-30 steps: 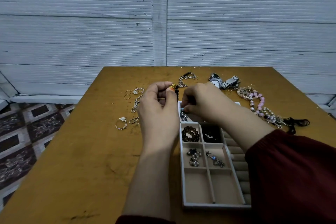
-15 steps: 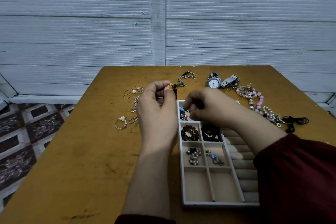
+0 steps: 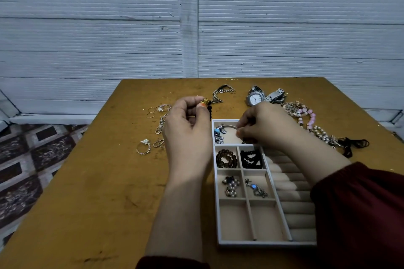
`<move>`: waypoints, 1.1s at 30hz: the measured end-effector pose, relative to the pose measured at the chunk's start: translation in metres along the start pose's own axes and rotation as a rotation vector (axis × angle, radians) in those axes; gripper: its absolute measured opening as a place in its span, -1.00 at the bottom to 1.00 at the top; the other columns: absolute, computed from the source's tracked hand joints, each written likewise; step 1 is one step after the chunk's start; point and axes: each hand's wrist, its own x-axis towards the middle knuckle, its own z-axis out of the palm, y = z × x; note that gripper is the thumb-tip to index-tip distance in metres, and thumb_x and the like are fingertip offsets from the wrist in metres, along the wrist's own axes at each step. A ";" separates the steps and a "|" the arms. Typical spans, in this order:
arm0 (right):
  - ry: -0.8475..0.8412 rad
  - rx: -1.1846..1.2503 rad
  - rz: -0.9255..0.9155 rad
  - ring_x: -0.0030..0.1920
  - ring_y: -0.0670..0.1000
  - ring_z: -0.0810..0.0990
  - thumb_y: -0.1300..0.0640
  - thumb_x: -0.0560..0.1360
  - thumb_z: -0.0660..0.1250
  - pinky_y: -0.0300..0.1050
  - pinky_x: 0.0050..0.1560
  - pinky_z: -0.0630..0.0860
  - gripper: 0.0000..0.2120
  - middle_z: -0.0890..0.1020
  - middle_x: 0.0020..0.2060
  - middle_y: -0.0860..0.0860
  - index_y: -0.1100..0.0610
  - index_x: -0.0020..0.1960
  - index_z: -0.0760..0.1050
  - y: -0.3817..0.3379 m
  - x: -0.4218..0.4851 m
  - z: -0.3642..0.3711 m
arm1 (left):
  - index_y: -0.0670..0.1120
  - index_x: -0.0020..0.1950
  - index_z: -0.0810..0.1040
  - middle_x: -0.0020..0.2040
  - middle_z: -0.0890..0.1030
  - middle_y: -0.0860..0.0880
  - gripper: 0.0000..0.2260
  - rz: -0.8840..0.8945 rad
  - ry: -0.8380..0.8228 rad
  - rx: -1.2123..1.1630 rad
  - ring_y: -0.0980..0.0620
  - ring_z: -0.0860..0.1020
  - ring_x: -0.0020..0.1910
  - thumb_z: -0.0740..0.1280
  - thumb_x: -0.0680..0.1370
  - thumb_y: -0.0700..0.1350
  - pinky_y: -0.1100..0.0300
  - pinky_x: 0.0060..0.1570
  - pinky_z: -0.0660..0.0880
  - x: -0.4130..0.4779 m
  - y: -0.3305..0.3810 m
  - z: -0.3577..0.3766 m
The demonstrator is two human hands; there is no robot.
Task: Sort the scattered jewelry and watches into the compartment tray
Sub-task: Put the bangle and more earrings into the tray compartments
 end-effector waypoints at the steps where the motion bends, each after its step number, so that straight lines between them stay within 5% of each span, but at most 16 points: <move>1: 0.007 -0.016 -0.003 -0.31 -0.09 0.64 0.21 0.40 0.47 -0.23 -0.18 0.58 -0.96 0.70 -0.28 0.04 0.14 -0.14 0.67 -0.002 0.001 0.001 | -0.02 -0.04 0.58 -0.30 0.52 0.12 -0.89 -0.001 0.001 0.000 0.27 0.41 -0.42 0.29 0.56 -0.20 0.35 -0.33 0.38 0.000 0.000 0.000; 5: 0.022 -0.056 -0.010 -0.16 -0.02 0.65 0.24 0.41 0.45 -0.16 -0.05 0.57 -0.92 0.70 -0.22 0.05 0.15 -0.10 0.67 -0.007 0.001 0.003 | -0.02 -0.05 0.58 -0.33 0.50 0.12 -0.88 0.004 -0.001 -0.007 0.24 0.40 -0.44 0.29 0.55 -0.21 0.28 -0.32 0.37 0.001 -0.001 0.001; 20: 0.122 -0.089 0.086 -0.12 0.05 0.57 0.27 0.26 0.47 -0.13 -0.18 0.55 -0.86 0.62 -0.23 0.05 0.13 -0.25 0.54 -0.008 0.005 0.013 | -0.03 -0.03 0.59 -0.31 0.51 0.13 -0.89 0.012 0.000 0.004 0.25 0.41 -0.42 0.29 0.55 -0.21 0.30 -0.32 0.37 0.001 -0.002 0.000; 33: 0.118 -0.197 -0.038 -0.15 0.05 0.56 0.29 0.30 0.42 -0.19 -0.25 0.41 -0.82 0.62 -0.25 0.03 0.08 -0.31 0.47 -0.007 0.006 0.012 | 0.00 -0.05 0.57 -0.32 0.52 0.13 -0.87 0.009 0.010 0.007 0.27 0.42 -0.43 0.29 0.54 -0.21 0.27 -0.29 0.39 0.001 -0.001 0.000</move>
